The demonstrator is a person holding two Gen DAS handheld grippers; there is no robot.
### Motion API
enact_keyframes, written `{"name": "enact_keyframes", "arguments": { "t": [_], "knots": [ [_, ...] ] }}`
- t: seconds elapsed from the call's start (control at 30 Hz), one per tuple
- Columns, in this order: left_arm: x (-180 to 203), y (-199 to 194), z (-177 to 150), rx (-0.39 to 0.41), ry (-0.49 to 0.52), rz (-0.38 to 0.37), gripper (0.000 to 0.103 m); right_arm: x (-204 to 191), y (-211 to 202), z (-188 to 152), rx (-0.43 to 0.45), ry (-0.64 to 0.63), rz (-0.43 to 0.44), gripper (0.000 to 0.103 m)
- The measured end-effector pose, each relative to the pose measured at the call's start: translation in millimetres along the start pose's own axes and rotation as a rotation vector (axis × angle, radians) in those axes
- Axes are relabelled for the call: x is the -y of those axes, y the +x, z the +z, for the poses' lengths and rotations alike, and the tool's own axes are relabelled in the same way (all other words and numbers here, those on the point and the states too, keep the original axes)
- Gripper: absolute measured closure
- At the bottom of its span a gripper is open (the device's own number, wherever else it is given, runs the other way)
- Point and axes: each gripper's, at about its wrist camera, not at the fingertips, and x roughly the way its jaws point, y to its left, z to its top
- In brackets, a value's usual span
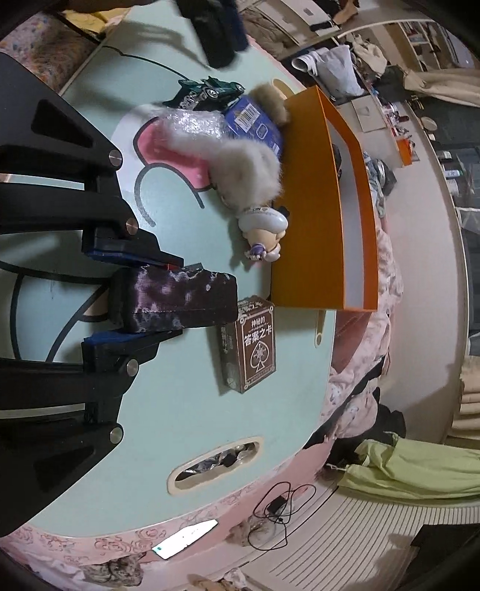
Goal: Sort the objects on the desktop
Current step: 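Grasp the dark glittery pouch on the table with the right gripper, then grasp the green toy car on the table with the left gripper, then drop the green toy car into the orange box with the left gripper while the right drops the pouch in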
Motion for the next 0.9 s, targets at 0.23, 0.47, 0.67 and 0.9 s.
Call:
{"name": "enact_keyframes", "arguments": {
  "t": [0.23,0.47,0.67,0.9],
  "knots": [
    [-8,15,-13,-0.061,-0.016,0.011,0.045,0,0,0,0.003,0.008,0.010,0.073],
    [-20,5,-29,0.013,0.070,0.092,0.078,1,0,-1,0.003,0.006,0.008,0.073],
    [-23,0,-32,0.040,0.071,0.027,0.079,1,0,-1,0.008,0.003,0.015,0.074],
    [-18,-37,-24,0.121,0.088,-0.035,0.079,-3,-18,1,0.079,0.004,0.057,0.074]
  ]
}}
